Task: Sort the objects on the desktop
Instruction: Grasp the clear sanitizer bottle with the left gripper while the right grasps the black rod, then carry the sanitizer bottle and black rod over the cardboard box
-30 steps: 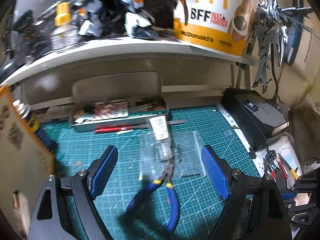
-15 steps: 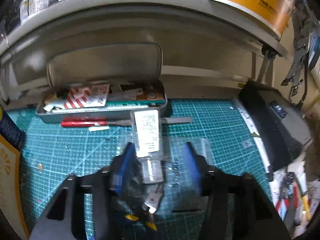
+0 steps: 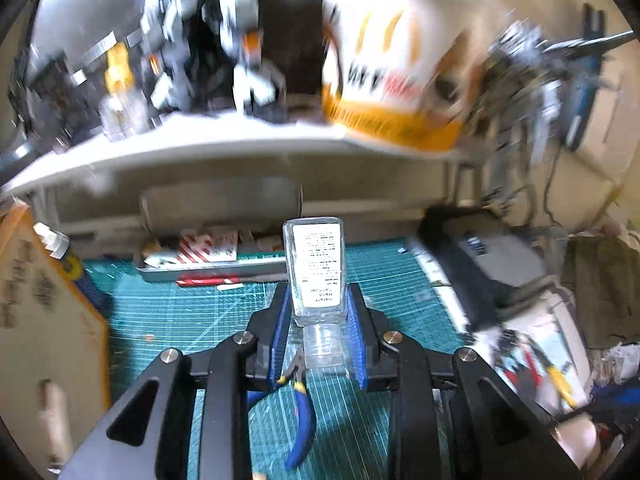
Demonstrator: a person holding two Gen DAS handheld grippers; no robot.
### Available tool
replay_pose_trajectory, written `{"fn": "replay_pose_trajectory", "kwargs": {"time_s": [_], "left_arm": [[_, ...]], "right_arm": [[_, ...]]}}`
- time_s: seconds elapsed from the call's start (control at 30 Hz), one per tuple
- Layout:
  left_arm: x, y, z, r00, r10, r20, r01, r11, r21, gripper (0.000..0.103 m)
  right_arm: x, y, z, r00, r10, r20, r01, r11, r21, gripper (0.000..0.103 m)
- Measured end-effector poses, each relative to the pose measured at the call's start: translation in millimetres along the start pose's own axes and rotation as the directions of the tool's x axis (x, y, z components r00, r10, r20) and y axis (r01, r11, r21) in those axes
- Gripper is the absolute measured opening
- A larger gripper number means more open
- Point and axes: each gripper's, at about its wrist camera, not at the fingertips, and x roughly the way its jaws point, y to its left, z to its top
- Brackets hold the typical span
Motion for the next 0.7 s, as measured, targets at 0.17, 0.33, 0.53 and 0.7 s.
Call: {"fn": "replay_pose_trajectory", "kwargs": {"time_s": [0.17, 0.33, 0.53, 0.7], "left_arm": [[-86, 1, 4, 0.994, -0.022, 0.106, 0.019, 0.999, 0.036, 0.027], [-177, 15, 4, 0.978, -0.03, 0.206, 0.018, 0.998, 0.062, 0.027], [-270, 48, -10, 0.953, 0.048, 0.299, -0.071, 0.995, 0.067, 0.027], [-333, 89, -19, 0.912, 0.179, 0.37, -0.19, 0.982, -0.007, 0.027]], "right_arm": [[-24, 33, 14, 0.998, -0.029, 0.063, 0.033, 0.998, -0.048, 0.009], [-57, 77, 38, 0.987, -0.041, 0.152, 0.055, 0.994, -0.09, 0.009], [-86, 142, 73, 0.965, -0.057, 0.257, 0.101, 0.981, -0.163, 0.009], [-96, 202, 105, 0.945, 0.019, 0.325, 0.059, 0.972, -0.229, 0.009]]}}
